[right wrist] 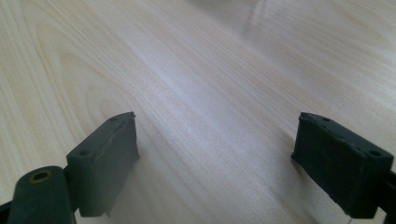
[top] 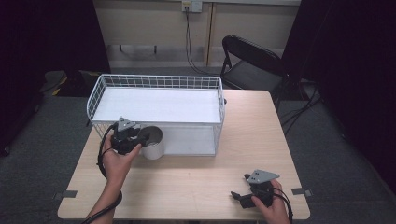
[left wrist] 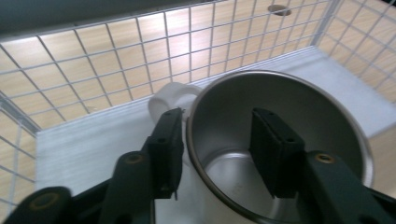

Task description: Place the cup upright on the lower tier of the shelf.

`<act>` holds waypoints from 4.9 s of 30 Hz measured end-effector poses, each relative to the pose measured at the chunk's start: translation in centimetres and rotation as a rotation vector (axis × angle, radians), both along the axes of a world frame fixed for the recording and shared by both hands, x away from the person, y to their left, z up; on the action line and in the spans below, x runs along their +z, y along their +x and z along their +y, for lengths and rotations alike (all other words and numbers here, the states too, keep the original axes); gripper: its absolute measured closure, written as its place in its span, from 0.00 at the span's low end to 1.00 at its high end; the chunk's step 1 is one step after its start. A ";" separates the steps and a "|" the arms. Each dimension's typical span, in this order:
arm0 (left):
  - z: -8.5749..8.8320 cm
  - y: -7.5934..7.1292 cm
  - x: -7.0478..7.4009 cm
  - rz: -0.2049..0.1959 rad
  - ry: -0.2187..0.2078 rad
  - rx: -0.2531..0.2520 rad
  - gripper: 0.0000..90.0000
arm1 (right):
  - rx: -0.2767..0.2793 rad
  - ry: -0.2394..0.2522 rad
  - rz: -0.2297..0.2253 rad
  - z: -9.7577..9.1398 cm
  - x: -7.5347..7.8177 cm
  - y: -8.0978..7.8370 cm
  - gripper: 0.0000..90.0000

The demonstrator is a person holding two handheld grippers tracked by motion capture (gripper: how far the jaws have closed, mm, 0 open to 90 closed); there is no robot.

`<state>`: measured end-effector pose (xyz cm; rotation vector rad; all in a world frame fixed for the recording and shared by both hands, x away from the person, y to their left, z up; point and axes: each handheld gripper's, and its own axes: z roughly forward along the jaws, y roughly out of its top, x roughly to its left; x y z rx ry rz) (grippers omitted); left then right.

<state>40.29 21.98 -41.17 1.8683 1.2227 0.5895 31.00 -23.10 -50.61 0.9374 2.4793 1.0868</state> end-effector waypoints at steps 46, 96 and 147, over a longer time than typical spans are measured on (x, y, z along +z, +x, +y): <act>0.2 -4.7 -1.2 -0.003 0.038 -0.062 0.41 | 0.001 0.000 0.001 0.0 0.0 0.0 0.15; -1.2 -1.7 -1.7 0.029 0.024 -0.020 0.63 | 0.008 0.001 0.002 0.0 0.0 0.1 0.14; 0.4 -6.4 -5.2 0.179 -0.021 -0.278 0.19 | 0.021 0.001 0.000 0.0 0.0 0.3 0.14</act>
